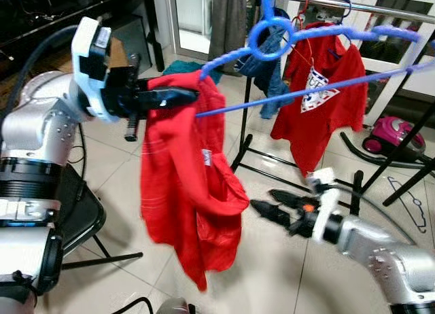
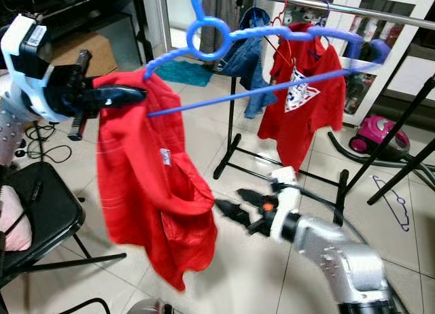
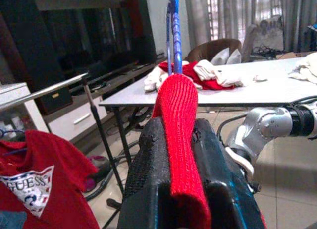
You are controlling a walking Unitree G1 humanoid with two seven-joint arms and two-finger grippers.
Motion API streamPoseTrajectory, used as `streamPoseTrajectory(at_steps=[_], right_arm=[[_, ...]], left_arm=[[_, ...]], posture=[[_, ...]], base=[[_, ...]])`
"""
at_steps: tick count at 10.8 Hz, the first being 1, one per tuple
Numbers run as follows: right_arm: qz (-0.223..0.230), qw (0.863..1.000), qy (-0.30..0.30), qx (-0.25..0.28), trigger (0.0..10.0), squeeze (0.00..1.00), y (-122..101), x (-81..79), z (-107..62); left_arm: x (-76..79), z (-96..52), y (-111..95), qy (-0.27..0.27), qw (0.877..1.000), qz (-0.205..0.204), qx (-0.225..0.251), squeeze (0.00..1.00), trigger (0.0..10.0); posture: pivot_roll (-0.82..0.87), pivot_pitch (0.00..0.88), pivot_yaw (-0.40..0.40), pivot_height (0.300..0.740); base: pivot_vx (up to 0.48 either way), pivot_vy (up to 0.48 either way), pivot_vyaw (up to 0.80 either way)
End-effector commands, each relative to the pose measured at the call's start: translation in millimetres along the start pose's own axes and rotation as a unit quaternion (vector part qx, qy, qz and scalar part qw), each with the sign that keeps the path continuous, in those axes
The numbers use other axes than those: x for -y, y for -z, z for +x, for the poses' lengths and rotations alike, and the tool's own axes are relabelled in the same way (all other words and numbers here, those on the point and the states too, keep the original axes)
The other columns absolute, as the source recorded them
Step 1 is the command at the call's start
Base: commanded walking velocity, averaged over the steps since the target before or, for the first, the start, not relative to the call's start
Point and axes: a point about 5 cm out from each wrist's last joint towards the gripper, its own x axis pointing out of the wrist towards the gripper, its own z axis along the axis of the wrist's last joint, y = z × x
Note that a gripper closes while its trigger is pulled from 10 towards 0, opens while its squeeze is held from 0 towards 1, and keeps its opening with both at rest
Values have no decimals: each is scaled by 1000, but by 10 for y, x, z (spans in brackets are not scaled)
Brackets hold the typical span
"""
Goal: Hang hanger
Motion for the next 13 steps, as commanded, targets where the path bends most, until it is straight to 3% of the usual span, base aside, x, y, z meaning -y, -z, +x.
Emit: streamPoseTrajectory(at_steps=[1,2,3,4,5,6,7,8,10,12,13], right_arm=[[18,1000,-8,0,10000,1000,3,-42,58],[27,999,-16,-24,10000,1000,91,-124,144],[38,998,-8,-43,10000,0,172,-154,226],[79,996,18,-32,10000,0,202,-140,328],[95,995,26,-25,4824,0,198,-136,364],[108,994,22,-10,3451,0,155,-152,380],[88,996,19,-16,9686,0,143,-148,346],[49,999,0,-17,10000,0,90,-157,241],[11,1000,-5,-17,10000,0,5,-85,47],[19,999,27,-5,10000,0,-75,45,-21],[47,998,29,4,10000,0,-78,23,70]], left_arm=[[-9,30,-102,0,1000,21,10,0,0],[-9,41,-104,-1,1000,22,12,0,0],[-8,46,-107,-1,1000,23,14,0,0],[-7,50,-112,-2,1000,23,16,0,0],[-6,50,-115,-2,1000,23,16,0,0],[-3,45,-117,-2,1000,22,15,0,0],[-1,38,-114,-3,1000,22,14,0,0],[-1,30,-110,-3,1000,21,12,0,0],[3,27,-92,-2,1000,19,8,0,0],[4,47,-83,-1,1000,19,10,0,0],[-1,60,-88,-1,1000,22,13,0,0]], posture=[[47,0,16,740],[45,0,17,740],[46,0,17,740],[47,0,16,740],[49,0,14,740],[51,0,15,740],[50,0,16,740],[50,0,17,740],[47,0,18,740],[46,0,16,740],[45,0,15,740]], base=[[0,0,0],[0,0,0],[0,0,0],[0,0,0],[0,0,0],[0,0,0],[0,0,0],[0,0,0],[0,0,0],[0,0,0],[0,0,0]])
